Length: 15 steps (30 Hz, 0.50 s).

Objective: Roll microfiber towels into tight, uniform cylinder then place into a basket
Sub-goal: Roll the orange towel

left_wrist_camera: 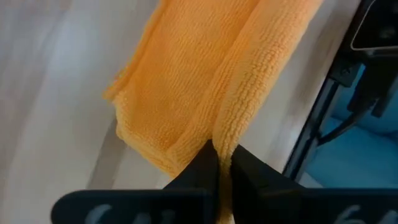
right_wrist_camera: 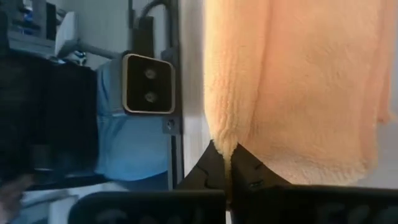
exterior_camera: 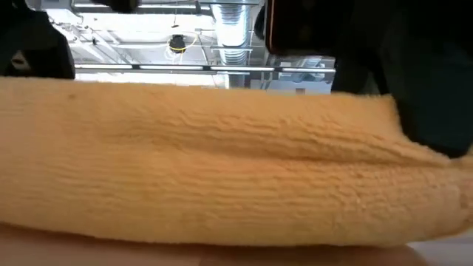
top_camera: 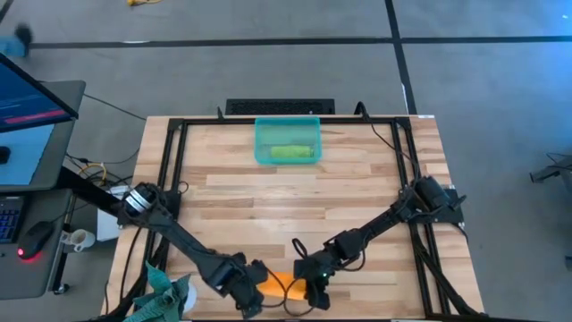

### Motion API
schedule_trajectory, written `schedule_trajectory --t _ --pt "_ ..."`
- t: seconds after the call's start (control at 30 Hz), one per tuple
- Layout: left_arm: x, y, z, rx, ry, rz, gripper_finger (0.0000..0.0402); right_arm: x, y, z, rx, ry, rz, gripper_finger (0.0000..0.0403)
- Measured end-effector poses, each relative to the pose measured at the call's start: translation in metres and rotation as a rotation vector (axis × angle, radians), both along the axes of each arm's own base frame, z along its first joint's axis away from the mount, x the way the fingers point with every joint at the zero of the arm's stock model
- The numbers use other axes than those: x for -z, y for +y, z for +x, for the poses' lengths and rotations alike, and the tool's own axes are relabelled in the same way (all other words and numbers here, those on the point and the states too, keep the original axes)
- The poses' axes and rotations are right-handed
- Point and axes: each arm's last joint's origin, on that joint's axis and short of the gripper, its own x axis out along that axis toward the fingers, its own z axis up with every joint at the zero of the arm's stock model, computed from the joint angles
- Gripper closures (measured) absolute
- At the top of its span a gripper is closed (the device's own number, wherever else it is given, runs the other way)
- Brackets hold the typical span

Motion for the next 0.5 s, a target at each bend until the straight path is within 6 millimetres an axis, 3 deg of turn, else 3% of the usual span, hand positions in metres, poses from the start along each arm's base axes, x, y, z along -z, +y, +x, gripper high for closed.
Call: schedule_trajectory --t 0.27,0.5 --pt "0.003 0.021 0.018 -0.045 0.134 -0.157 0.0395 0.005 -0.031 0.011 0.102 0.197 0.132 0.0389" --pt "0.003 0.025 0.02 -0.103 0.175 -0.195 0.0395 0.011 -0.061 0.019 0.229 0.309 0.183 0.0394"
